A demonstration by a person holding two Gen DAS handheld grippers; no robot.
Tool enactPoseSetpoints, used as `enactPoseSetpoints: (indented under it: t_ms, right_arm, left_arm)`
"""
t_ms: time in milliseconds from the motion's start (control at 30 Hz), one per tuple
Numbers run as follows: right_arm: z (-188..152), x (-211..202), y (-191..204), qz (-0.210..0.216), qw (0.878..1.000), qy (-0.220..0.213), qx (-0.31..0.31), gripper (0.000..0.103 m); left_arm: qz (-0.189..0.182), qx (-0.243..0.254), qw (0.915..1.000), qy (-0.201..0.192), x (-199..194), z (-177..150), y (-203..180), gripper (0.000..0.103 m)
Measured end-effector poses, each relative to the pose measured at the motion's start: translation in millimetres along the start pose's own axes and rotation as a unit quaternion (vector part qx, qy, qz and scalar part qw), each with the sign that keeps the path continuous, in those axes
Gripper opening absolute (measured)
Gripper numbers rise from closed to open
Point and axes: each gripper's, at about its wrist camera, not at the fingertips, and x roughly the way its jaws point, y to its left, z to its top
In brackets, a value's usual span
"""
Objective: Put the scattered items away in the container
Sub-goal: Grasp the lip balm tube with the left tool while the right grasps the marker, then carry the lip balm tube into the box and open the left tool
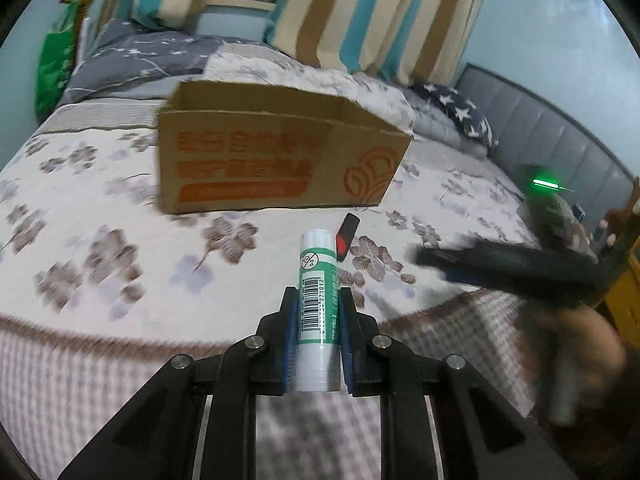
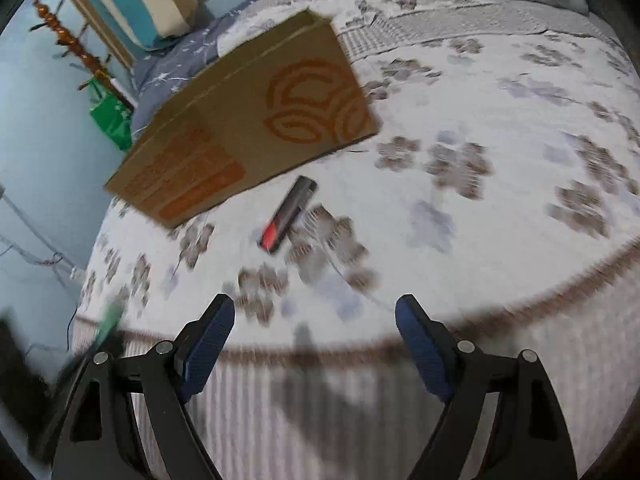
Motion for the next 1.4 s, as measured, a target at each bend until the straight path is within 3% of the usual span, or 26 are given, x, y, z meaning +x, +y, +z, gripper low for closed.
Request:
enactPoseSetpoints:
  t_ms: [167, 267, 367, 400, 533, 667, 1033, 1233, 1400]
  right_arm:
    - [27, 63, 27, -0.016, 0.999, 0.022, 0.030, 0.103]
    - [39, 85, 35, -0.056, 0.998, 0.011, 0.041, 0.103]
    - [46, 94, 45, -0.115, 0.993, 0.009, -0.025, 0.103]
    - [45, 95, 45, -0.117, 0.992, 0.010, -0.048, 0.103]
    - [31, 70, 25, -0.062, 0.996, 0.003, -0.058, 0.103]
    - [7, 11, -3, 0.009, 0.999, -0.024, -0.038, 0.103]
    - [-65, -139, 0, 0.053, 0.990, -0.106, -0.078, 0.103]
    - [-90, -158, 8, 0.085, 0.988, -0.099, -0.085, 0.103]
    - [-97, -154, 3, 0.107, 0.988, -0.086, -0.071, 0.103]
  left_arm:
    - [0.004, -0.013, 0.9998, -0.015, -34, -4, 11, 0.017]
    - [0.003, -0.019, 0.9995, -0.023, -43, -4, 15, 0.017]
    - [0.001, -0.017, 0.9995, -0.028, -46, -1, 16, 0.017]
    - [0.000, -0.018, 0.9994, -0.029, -46, 1, 17, 0.017]
    - [-0.007, -0.019, 0.9991, -0.038, -50, 3, 14, 0.017]
    - [-0.016, -0.019, 0.9988, -0.043, -54, 4, 6, 0.017]
    - [-0.039, 0.007, 0.9976, -0.056, -78, 2, -40, 0.017]
    - [-0.041, 0.005, 0.9973, -0.060, -82, 5, -53, 0.017]
    - [-0.030, 0.018, 0.9971, -0.068, -79, 27, -57, 0.017]
